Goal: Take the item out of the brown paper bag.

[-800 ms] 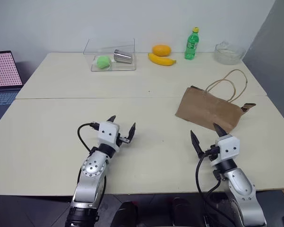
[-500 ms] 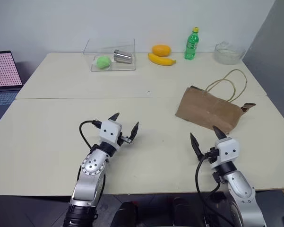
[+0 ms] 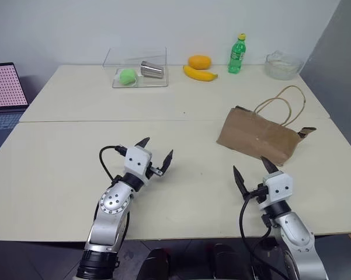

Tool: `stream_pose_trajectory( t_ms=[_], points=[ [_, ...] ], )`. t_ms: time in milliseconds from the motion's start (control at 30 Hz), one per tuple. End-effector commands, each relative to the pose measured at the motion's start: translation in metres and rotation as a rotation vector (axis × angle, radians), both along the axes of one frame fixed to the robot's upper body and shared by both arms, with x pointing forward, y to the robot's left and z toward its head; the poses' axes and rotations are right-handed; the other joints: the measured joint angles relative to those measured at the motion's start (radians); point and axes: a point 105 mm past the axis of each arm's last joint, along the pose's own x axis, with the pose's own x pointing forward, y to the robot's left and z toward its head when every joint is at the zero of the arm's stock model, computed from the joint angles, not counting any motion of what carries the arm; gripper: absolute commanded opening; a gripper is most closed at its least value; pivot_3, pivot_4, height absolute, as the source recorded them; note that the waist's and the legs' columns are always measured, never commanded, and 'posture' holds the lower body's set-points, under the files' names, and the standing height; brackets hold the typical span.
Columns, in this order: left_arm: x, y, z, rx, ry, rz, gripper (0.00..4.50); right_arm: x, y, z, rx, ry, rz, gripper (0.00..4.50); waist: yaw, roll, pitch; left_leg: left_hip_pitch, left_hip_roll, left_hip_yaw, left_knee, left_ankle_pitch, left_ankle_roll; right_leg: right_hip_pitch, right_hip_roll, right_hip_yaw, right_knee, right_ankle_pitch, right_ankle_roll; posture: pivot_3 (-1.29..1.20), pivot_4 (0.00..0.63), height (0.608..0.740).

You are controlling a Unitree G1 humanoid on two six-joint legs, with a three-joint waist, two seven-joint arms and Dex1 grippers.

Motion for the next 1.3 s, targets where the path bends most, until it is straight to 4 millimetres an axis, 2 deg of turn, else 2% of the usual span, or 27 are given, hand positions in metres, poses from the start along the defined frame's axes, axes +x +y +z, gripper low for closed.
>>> stream_pose_trajectory(
  t_ms=[33, 200, 367, 500, 700, 900, 1133, 1300],
  points=[
    [-0.005, -0.011, 0.026, -0.027, -0.066, -0.078, 4.48, -0.006, 0.003, 0.016, -0.025, -0.054, 0.029, 4.50, 0.000, 0.000, 0.000, 0.000, 0.000, 0.000, 0.000, 0.000, 0.000, 0.000, 0.000, 0.000, 0.000, 0.000, 0.000, 0.00, 0.150, 0.740],
    [-0.009, -0.021, 0.034, -0.041, -0.064, -0.162, 4.48, -0.013, 0.002, 0.023, -0.005, -0.035, 0.057, 4.50, 0.000, 0.000, 0.000, 0.000, 0.000, 0.000, 0.000, 0.000, 0.000, 0.000, 0.000, 0.000, 0.000, 0.000, 0.000, 0.00, 0.150, 0.740],
    [-0.015, -0.043, 0.057, -0.105, -0.054, -0.350, 4.48, -0.019, -0.013, 0.053, -0.016, -0.072, 0.035, 4.50, 0.001, 0.000, 0.000, -0.001, 0.000, 0.000, 0.001, 0.000, 0.000, 0.000, 0.000, 0.000, 0.000, -0.001, 0.001, 0.00, 0.150, 0.740],
    [-0.017, -0.055, 0.068, -0.110, -0.072, -0.448, 4.48, -0.008, -0.044, 0.090, -0.006, -0.101, -0.095, 4.50, -0.002, 0.000, 0.000, -0.001, 0.000, 0.000, 0.001, 0.000, 0.000, 0.000, 0.000, 0.000, 0.000, 0.000, 0.001, 0.00, 0.150, 0.740],
    [-0.019, -0.066, 0.081, -0.135, -0.081, -0.554, 4.48, 0.013, -0.070, 0.124, 0.031, -0.053, -0.173, 4.50, -0.001, 0.000, 0.000, -0.001, 0.000, 0.000, 0.000, 0.000, 0.000, 0.000, 0.000, 0.000, 0.000, 0.002, -0.003, 0.00, 0.150, 0.740],
    [-0.017, -0.066, 0.090, -0.135, -0.098, -0.575, 4.48, 0.030, -0.077, 0.138, 0.044, 0.042, -0.152, 4.50, 0.000, -0.001, 0.001, -0.002, 0.000, 0.000, 0.000, 0.000, 0.000, 0.000, 0.000, 0.000, -0.001, 0.002, -0.003, 0.00, 0.150, 0.740],
    [-0.014, -0.068, 0.100, -0.127, -0.127, -0.590, 4.48, 0.051, -0.106, 0.154, 0.023, 0.131, -0.225, 4.50, 0.000, -0.001, 0.001, -0.002, -0.001, 0.000, 0.000, 0.000, 0.000, 0.000, 0.000, 0.000, -0.001, 0.002, -0.003, 0.00, 0.150, 0.740],
    [-0.015, -0.070, 0.106, -0.123, -0.134, -0.615, 4.48, 0.062, -0.108, 0.164, 0.045, 0.218, -0.172, 4.50, -0.002, -0.001, 0.001, -0.002, -0.001, 0.001, 0.000, 0.000, 0.000, 0.000, 0.000, 0.000, -0.001, 0.002, -0.003, 0.00, 0.150, 0.740]
  ],
)
